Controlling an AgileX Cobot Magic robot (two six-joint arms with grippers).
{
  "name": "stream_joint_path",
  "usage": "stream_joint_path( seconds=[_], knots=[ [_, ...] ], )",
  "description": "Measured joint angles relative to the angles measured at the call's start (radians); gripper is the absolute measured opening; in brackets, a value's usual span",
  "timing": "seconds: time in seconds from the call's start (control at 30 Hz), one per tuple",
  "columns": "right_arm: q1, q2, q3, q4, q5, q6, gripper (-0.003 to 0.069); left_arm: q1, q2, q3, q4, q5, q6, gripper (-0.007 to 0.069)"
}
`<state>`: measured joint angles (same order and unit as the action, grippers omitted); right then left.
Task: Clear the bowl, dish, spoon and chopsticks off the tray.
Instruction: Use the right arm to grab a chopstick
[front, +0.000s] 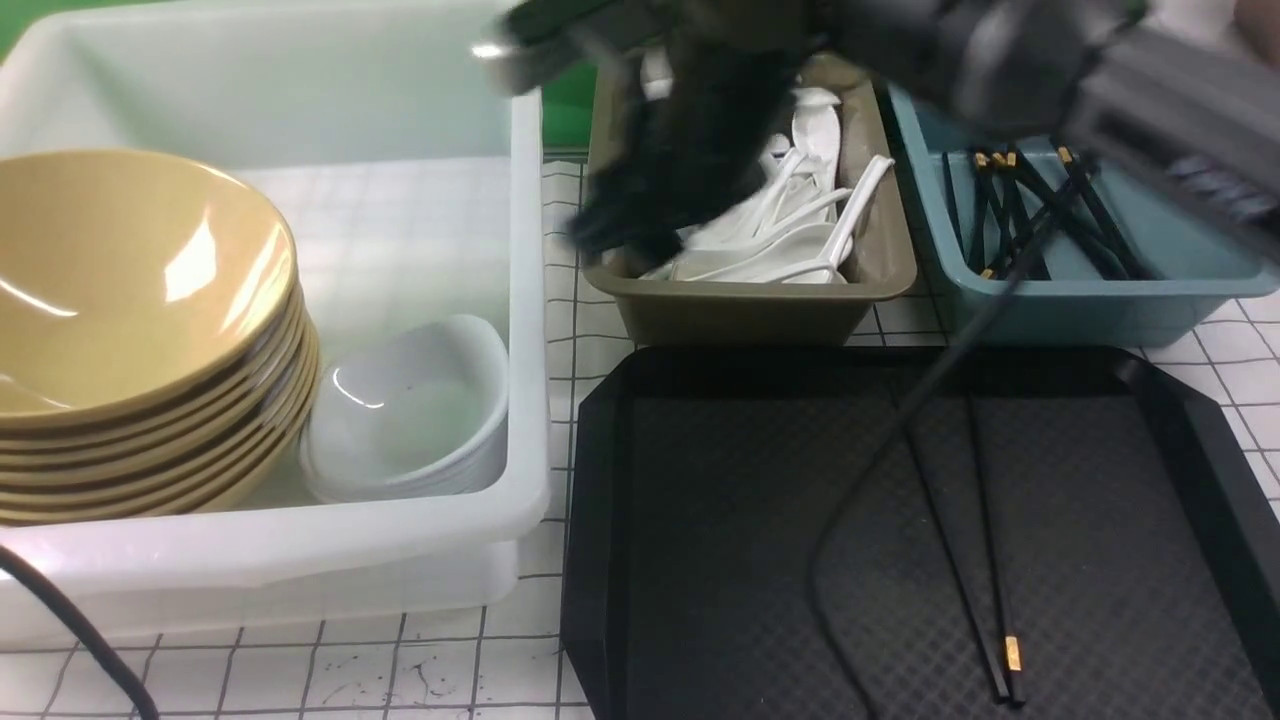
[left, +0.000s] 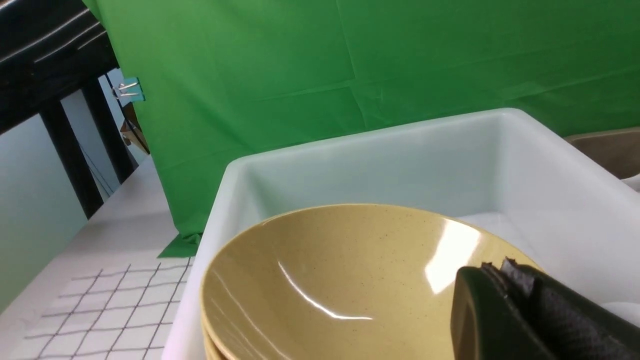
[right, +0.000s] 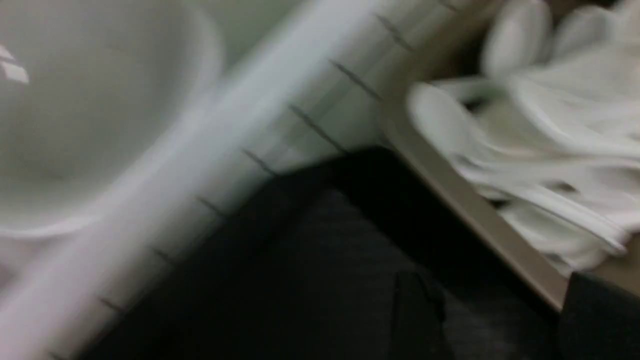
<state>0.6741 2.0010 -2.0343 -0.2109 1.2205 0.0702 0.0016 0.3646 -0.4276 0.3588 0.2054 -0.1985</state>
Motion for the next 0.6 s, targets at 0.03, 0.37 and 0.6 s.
stream_joint_path(
  seconds=[0.03, 0.37, 0.6],
  knots=[
    [-0.048, -0.054, 0.094, -0.029, 0.001, 0.020, 0.0415, 0.000, 0.000, 0.000, -0.002, 0.000, -0.015, -0.0011],
    [-0.296, -0.253, 0.798, 0.029, -0.185, 0.099, 0.0416, 0.000, -0.001, 0.007, -0.011, -0.013, -0.069, -0.0013],
    [-0.318, -0.264, 0.983, 0.148, -0.428, 0.143, 0.0417, 0.000, -0.003, 0.055, -0.012, -0.085, -0.076, -0.0013]
  ],
)
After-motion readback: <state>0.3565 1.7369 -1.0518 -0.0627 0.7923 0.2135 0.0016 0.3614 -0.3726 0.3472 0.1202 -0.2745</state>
